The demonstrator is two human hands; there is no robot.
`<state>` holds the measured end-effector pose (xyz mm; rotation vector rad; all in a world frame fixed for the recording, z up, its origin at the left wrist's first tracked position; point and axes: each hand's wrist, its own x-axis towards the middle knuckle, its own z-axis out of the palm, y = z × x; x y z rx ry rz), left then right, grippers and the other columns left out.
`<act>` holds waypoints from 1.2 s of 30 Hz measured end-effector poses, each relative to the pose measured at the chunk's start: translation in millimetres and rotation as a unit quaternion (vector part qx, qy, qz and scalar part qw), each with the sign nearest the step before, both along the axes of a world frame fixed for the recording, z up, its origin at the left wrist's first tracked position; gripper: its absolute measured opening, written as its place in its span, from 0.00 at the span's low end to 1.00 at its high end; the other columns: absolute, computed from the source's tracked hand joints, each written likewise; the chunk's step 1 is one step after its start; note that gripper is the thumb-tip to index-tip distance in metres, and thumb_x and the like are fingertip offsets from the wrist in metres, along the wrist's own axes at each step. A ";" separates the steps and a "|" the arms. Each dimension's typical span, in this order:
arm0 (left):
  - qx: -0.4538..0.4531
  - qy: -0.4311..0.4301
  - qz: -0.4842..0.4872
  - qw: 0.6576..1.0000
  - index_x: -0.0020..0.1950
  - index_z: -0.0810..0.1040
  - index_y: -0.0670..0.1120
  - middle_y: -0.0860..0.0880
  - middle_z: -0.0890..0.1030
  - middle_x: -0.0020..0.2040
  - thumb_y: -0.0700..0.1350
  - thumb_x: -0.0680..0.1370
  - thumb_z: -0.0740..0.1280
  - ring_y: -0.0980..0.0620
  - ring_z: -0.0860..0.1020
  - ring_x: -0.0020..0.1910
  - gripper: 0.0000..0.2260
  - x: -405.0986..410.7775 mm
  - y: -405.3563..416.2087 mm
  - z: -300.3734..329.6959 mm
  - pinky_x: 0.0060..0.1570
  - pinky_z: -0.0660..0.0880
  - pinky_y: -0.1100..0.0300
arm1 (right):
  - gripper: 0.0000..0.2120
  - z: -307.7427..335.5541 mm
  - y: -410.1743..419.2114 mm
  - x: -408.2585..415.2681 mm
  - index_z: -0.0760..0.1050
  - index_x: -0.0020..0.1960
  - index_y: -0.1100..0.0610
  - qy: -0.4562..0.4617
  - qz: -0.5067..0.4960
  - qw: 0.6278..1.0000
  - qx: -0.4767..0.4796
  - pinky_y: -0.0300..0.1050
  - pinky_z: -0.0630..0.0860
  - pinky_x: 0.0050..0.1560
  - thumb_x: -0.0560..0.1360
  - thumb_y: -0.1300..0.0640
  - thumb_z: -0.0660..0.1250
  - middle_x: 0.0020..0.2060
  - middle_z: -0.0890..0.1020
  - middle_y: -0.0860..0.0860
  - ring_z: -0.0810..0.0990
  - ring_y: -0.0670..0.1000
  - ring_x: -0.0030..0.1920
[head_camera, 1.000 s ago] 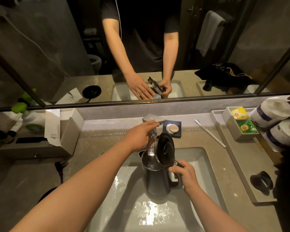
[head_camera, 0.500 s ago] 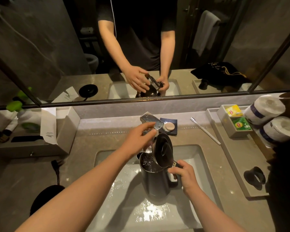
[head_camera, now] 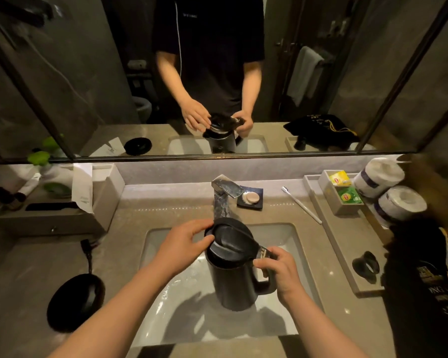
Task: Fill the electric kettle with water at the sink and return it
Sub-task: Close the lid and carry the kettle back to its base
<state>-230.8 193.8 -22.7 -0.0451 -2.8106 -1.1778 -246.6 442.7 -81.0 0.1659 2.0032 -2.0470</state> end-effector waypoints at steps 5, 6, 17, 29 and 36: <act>-0.039 0.014 0.008 0.999 0.70 0.72 0.53 0.63 0.71 0.63 0.55 0.75 0.68 0.62 0.68 0.63 0.23 33.1 -2.3 0.8 0.59 0.60 0.72 | 0.18 21.7 -9.0 9.6 0.74 0.34 0.62 0.026 0.006 0.999 -0.035 0.39 0.68 0.26 0.51 0.55 0.76 0.25 0.73 0.52 0.71 0.49 0.26; -0.028 0.014 0.014 0.999 0.71 0.71 0.53 0.61 0.71 0.66 0.54 0.76 0.68 0.60 0.68 0.65 0.24 37.3 -3.7 2.0 0.62 0.60 0.68 | 0.19 27.2 -11.7 10.6 0.74 0.35 0.64 0.035 0.008 0.999 -0.040 0.39 0.67 0.26 0.51 0.55 0.76 0.26 0.72 0.53 0.70 0.49 0.27; 0.054 0.025 0.056 0.997 0.71 0.67 0.61 0.61 0.58 0.74 0.60 0.76 0.65 0.61 0.58 0.70 0.24 61.0 -19.3 24.8 0.67 0.57 0.58 | 0.22 64.6 -34.3 15.3 0.74 0.37 0.70 0.094 0.022 0.992 -0.076 0.38 0.67 0.26 0.52 0.56 0.76 0.27 0.71 0.54 0.69 0.49 0.26; 0.382 0.006 0.182 0.906 0.53 0.82 0.60 0.54 0.84 0.51 0.48 0.79 0.64 0.54 0.79 0.54 0.09 88.7 -31.9 42.7 0.54 0.75 0.51 | 0.13 76.4 -68.0 16.8 0.80 0.41 0.57 0.136 0.128 0.981 -0.057 0.41 0.75 0.35 0.61 0.52 0.78 0.32 0.79 0.50 0.76 0.47 0.34; 0.410 0.049 0.259 0.873 0.55 0.81 0.62 0.59 0.83 0.53 0.47 0.80 0.64 0.61 0.79 0.54 0.11 128.6 -79.3 40.8 0.50 0.74 0.60 | 0.17 94.5 -130.5 19.6 0.81 0.51 0.56 0.226 0.262 0.935 0.075 0.52 0.79 0.46 0.68 0.48 0.75 0.43 0.84 0.56 0.82 0.56 0.45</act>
